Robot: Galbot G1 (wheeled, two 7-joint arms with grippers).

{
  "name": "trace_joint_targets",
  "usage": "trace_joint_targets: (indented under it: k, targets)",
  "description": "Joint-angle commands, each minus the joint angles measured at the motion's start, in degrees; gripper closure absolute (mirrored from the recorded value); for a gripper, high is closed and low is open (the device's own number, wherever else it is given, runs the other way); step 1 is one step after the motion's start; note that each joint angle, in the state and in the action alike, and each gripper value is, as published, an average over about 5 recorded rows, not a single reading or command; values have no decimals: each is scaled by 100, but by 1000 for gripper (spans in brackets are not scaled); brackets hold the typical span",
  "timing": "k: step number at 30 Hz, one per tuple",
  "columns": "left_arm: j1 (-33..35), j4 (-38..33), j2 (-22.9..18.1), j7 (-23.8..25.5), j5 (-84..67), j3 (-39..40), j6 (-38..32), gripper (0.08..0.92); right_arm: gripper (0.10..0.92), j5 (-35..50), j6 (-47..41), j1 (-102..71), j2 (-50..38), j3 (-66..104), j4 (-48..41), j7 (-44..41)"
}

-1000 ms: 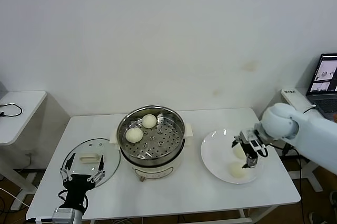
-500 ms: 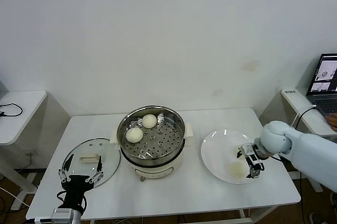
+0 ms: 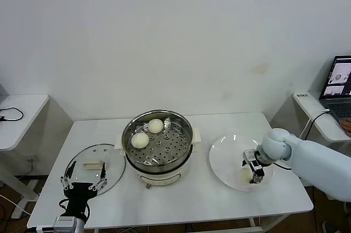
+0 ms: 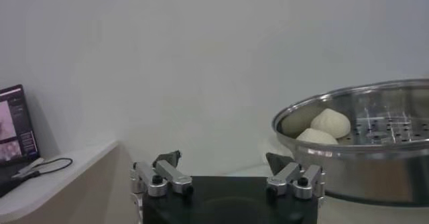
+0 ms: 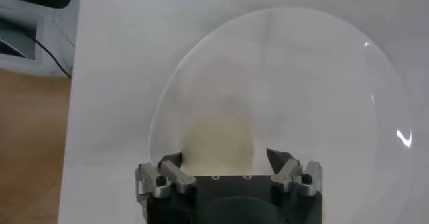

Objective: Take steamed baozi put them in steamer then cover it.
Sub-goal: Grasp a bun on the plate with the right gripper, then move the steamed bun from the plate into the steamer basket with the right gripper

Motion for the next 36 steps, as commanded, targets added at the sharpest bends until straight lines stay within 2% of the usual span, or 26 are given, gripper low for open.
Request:
trace_joint_targets:
  k: [1,11,24,29,36]
  targets:
    - [-5,0,-6,-2,-2,3,-2,177,374,-10,-15,-85,164,46,-171,-57]
    - [-11,-14,-4,-7,-1,7,-2,177,444,234,-15,195,-4,92,-54,-305]
    - [-65,-66,52,-2,-34,12,10,177,443,926,-6,1989,-353,-344,234,-579]
    - [-92,-61,87,-1,-62,17,11,177,440,1409,-50,3163,-90,-931,236,-563]
    - [-123,-63,119,-2,-100,15,15,177,440,1990,-170,4306,780,-1552,277,-438]
